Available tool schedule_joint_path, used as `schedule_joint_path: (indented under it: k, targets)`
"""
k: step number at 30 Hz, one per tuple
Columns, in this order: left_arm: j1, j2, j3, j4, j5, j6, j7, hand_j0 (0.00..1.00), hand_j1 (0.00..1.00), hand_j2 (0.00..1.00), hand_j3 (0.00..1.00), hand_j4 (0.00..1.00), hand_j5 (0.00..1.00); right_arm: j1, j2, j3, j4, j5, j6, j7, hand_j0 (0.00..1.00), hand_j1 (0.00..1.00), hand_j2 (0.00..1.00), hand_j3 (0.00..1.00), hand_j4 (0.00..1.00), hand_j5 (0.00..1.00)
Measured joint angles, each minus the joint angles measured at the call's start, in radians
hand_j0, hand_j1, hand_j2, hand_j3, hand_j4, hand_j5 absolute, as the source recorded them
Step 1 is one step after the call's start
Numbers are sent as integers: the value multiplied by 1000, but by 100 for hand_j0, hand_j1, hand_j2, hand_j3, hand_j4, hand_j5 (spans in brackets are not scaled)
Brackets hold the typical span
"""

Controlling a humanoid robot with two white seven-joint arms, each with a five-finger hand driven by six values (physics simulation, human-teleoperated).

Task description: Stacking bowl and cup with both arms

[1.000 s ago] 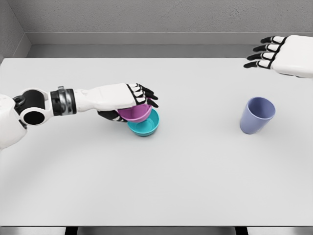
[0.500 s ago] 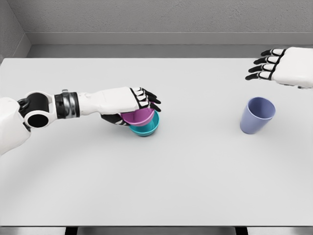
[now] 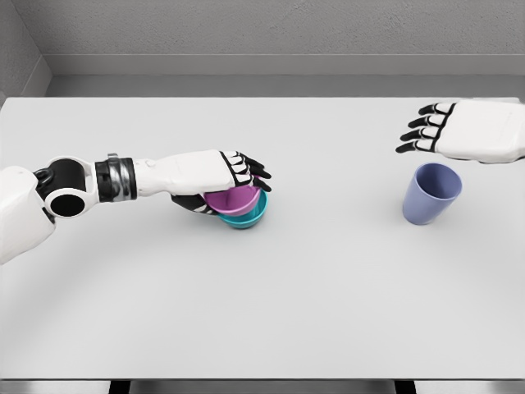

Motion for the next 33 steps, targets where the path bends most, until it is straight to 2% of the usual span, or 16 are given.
schedule_joint_path:
  k: [20, 30, 33]
  targets:
    - [-5, 4, 22, -7, 9, 0, 1, 100, 100, 100, 100, 100, 100, 29, 5, 71, 18, 21, 0, 0, 100, 100, 100, 100, 100, 100]
    - [-5, 125, 79, -15, 17, 0, 6, 100, 100, 100, 100, 100, 100, 32, 30, 96, 62, 24, 0, 0, 100, 100, 100, 100, 100, 100]
    - [6, 187, 103, -18, 54, 0, 8, 100, 100, 100, 100, 100, 100, 37, 36, 98, 70, 25, 0, 0, 100, 100, 100, 100, 100, 100]
